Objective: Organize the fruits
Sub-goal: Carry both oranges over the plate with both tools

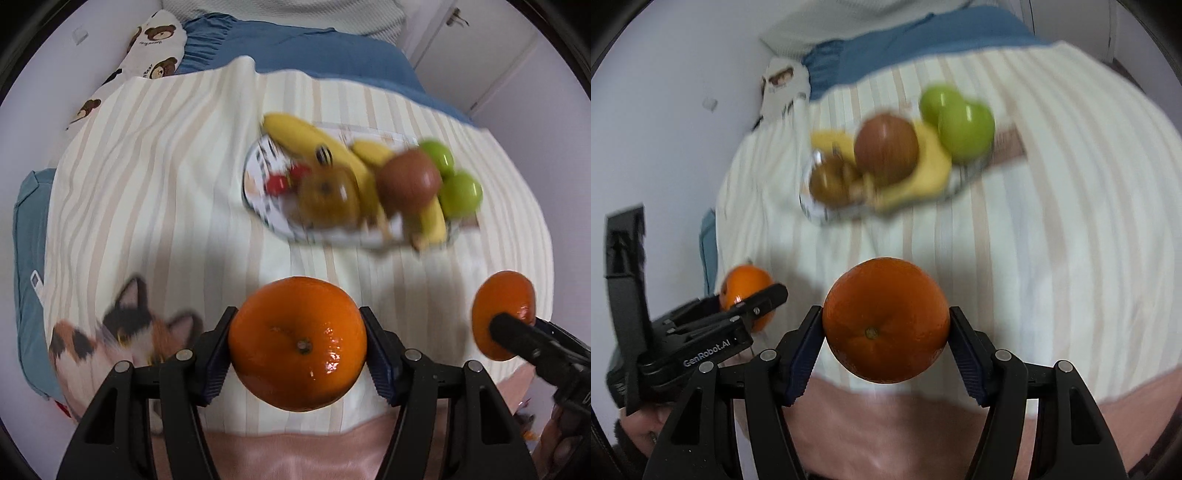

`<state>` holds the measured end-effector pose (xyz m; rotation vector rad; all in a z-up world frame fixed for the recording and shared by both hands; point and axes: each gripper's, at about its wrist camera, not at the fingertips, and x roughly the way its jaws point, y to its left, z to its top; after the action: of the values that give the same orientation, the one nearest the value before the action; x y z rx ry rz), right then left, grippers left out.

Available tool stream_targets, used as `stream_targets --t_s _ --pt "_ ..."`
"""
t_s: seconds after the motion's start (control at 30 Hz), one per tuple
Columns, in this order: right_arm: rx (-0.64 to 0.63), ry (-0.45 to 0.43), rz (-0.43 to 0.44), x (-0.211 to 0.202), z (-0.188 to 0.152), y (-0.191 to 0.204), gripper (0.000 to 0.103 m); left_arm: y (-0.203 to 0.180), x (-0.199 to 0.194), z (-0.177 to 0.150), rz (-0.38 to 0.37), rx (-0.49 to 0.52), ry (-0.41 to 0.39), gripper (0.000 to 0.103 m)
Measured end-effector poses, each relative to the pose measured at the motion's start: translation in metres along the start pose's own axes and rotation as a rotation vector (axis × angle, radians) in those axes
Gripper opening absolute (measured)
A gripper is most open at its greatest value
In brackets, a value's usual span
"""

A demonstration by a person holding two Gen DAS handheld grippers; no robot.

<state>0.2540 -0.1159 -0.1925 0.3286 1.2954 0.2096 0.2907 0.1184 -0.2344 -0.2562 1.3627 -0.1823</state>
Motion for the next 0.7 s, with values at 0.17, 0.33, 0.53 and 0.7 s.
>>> stream_targets --t_s 0.17,0.33,0.53,0.7 --pt "-0.002 -0.041 0.007 0.001 0.059 0.008 0.068 0.012 0.01 0.065 -0.015 -0.038 0.007 0.061" --pt "-0.018 -0.028 -0.004 0.026 0.129 0.024 0.068 0.022 0.043 0.127 -0.024 -0.063 0.067 0.061" --pt "-0.051 0.064 -0.074 0.078 0.194 0.031 0.068 0.025 0.079 0.162 -0.032 -0.059 0.149 0.061" --pt "-0.093 0.15 -0.09 0.117 0.215 0.037 0.069 0.024 0.097 0.17 -0.044 -0.048 0.189 0.061"
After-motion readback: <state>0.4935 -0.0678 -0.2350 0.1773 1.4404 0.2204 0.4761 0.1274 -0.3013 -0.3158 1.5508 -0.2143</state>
